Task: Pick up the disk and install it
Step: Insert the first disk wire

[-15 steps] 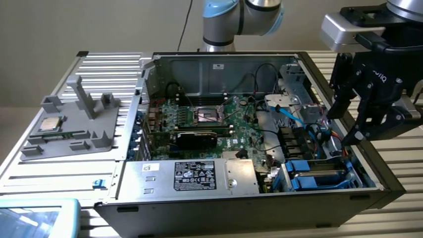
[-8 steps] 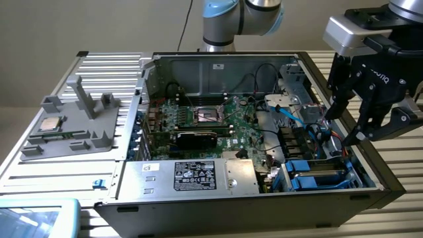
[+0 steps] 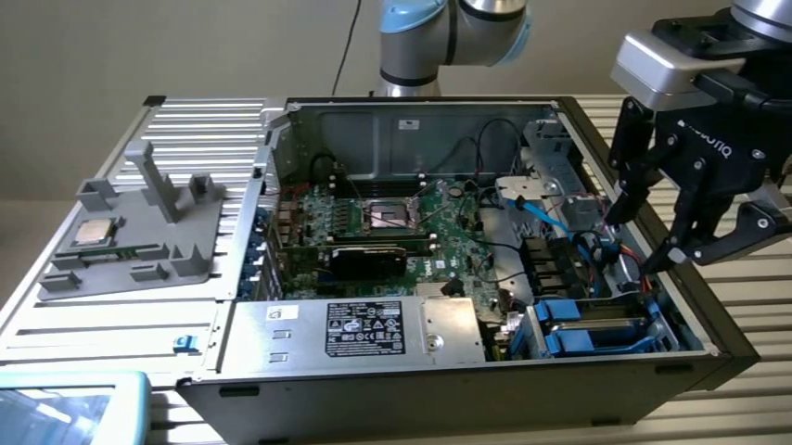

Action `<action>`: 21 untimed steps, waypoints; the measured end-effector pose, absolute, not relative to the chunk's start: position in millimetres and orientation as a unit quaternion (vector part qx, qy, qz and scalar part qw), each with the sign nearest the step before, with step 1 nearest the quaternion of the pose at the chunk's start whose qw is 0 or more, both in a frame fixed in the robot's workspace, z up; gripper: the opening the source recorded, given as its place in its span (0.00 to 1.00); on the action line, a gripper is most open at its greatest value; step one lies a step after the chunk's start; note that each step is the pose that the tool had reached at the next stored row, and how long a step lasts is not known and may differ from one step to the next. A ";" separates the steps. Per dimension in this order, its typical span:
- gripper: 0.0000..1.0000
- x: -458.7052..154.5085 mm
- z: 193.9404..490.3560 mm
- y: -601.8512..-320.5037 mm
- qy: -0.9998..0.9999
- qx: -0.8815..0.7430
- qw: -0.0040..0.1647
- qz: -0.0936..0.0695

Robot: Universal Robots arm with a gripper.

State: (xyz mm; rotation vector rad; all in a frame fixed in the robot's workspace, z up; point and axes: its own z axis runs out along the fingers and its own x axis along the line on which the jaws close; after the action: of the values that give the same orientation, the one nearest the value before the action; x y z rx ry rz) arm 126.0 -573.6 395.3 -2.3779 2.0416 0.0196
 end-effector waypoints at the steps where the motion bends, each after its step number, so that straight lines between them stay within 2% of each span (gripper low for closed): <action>1: 0.57 126.5 395.3 -574.4 0.651 -0.759 0.003 0.009; 11: 0.57 136.2 395.1 -586.9 0.651 -0.758 0.003 0.034; 18: 0.57 136.9 392.8 -610.2 0.651 -0.758 0.007 0.039; 21: 0.57 136.8 388.0 -611.8 0.650 -0.759 0.008 0.040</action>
State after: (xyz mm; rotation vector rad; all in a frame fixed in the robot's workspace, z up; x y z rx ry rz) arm 136.8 -611.8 388.0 -2.3708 2.0320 0.1253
